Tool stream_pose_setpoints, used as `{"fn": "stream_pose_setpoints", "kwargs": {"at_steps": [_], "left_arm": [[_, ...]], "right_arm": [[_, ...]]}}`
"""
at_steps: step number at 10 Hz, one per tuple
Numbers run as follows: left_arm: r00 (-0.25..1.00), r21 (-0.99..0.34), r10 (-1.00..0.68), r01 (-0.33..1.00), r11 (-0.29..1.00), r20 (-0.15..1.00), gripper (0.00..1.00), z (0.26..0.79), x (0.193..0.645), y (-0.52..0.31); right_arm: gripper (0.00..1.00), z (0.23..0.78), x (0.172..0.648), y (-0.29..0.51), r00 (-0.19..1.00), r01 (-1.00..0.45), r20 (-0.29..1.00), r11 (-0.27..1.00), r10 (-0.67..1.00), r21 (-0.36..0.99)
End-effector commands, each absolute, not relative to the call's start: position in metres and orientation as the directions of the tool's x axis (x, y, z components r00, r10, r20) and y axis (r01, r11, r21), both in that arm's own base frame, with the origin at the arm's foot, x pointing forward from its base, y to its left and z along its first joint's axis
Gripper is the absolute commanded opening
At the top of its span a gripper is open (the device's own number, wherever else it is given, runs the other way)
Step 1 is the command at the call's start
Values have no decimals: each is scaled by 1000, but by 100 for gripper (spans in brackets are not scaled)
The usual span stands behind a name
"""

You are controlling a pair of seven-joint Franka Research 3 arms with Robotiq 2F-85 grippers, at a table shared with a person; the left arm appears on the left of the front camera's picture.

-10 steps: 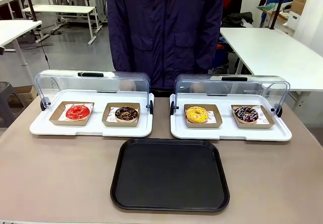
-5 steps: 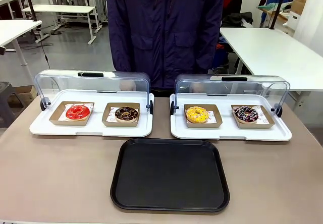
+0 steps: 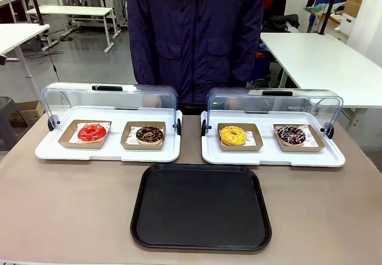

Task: Move the first donut from the left to the tray.
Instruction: Pick up the Paper togo box containing the Donut indicated by the person and place it on the Handle tray.

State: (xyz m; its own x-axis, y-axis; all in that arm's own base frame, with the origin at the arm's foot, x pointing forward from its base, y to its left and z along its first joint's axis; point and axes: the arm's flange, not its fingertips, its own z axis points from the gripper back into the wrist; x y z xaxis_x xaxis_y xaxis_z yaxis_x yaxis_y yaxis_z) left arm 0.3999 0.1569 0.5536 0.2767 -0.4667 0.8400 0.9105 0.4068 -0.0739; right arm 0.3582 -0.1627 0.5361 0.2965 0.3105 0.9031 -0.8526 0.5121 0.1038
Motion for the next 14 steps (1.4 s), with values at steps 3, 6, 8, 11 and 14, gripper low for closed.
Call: {"fn": "stream_pose_setpoints", "kwargs": {"at_steps": [3,6,8,11,14], "left_arm": [[268,-73,-459,914,399,847,100,554,400,157],[268,-73,-459,914,399,847,100,554,400,157],[268,-73,-459,914,399,847,100,554,400,157],[268,-73,-459,914,399,847,100,554,400,157],[268,-73,-459,914,399,847,100,554,400,157]], "right_arm": [[100,537,360,-163,270,-859,913,505,305,86],[100,537,360,-163,270,-859,913,505,305,86],[100,537,360,-163,270,-859,913,505,305,86],[100,537,360,-163,270,-859,913,505,305,86],[100,537,360,-163,270,-859,913,505,305,86]]}}
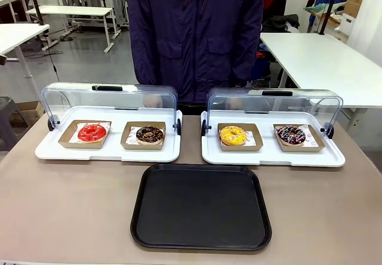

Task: Move the first donut from the left to the tray.
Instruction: Pick up the Paper togo box containing the Donut indicated by the person and place it on the Handle tray.

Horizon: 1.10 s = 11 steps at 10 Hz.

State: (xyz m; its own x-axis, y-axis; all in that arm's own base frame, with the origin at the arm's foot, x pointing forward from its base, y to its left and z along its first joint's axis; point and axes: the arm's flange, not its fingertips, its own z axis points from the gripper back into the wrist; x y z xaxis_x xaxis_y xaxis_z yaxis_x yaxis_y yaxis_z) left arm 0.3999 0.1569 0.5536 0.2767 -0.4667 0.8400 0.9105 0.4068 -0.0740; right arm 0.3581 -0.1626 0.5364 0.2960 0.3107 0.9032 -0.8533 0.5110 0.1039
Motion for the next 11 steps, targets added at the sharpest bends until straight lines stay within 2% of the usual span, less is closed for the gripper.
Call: {"fn": "stream_pose_setpoints", "kwargs": {"at_steps": [1,11], "left_arm": [[268,-73,-459,914,399,847,100,554,400,157],[268,-73,-459,914,399,847,100,554,400,157]], "right_arm": [[100,537,360,-163,270,-859,913,505,305,86],[100,537,360,-163,270,-859,913,505,305,86]]}}
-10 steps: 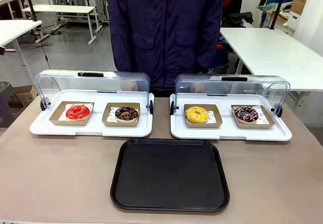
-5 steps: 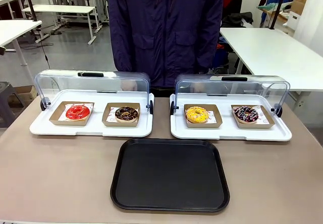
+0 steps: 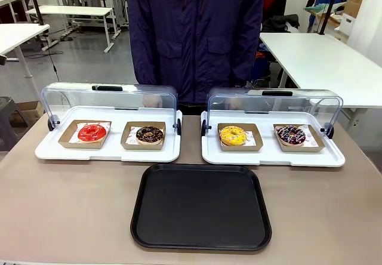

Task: Move the first donut from the left to the tray.
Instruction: Pick up the Paper togo box containing the Donut indicated by the person and place it on the Handle tray.

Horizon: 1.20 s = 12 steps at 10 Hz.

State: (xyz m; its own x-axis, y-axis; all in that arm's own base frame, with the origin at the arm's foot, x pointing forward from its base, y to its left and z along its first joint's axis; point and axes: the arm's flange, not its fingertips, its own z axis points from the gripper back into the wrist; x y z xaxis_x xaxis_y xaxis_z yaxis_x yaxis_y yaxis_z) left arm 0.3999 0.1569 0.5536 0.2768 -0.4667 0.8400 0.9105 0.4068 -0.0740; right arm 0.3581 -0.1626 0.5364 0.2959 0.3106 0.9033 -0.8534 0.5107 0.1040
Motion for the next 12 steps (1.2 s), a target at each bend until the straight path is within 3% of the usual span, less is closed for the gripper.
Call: {"fn": "stream_pose_setpoints", "kwargs": {"at_steps": [1,12], "left_arm": [[268,-73,-459,914,399,847,100,554,400,157],[268,-73,-459,914,399,847,100,554,400,157]], "right_arm": [[100,537,360,-163,270,-859,913,505,305,86],[100,537,360,-163,270,-859,913,505,305,86]]}}
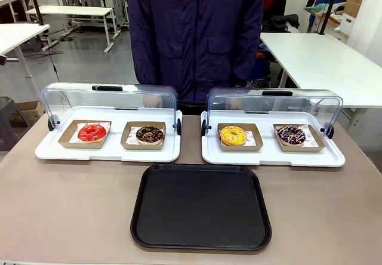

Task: Move the first donut from the left to the tray.
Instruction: Pick up the Paper togo box containing the Donut indicated by the person and place it on the Handle tray.

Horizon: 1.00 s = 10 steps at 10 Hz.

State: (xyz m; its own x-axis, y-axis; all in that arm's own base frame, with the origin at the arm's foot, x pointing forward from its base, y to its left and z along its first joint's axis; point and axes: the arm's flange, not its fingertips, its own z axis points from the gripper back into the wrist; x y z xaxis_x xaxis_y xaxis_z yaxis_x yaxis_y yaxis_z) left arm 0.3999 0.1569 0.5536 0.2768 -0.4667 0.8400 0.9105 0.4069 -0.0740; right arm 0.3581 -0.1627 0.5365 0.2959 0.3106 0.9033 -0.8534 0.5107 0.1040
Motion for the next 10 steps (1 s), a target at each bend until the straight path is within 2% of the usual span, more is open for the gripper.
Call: {"fn": "stream_pose_setpoints", "kwargs": {"at_steps": [1,10], "left_arm": [[268,-73,-459,914,399,847,100,554,400,157],[268,-73,-459,914,399,847,100,554,400,157]], "right_arm": [[100,537,360,-163,270,-859,913,505,305,86],[100,537,360,-163,270,-859,913,505,305,86]]}}
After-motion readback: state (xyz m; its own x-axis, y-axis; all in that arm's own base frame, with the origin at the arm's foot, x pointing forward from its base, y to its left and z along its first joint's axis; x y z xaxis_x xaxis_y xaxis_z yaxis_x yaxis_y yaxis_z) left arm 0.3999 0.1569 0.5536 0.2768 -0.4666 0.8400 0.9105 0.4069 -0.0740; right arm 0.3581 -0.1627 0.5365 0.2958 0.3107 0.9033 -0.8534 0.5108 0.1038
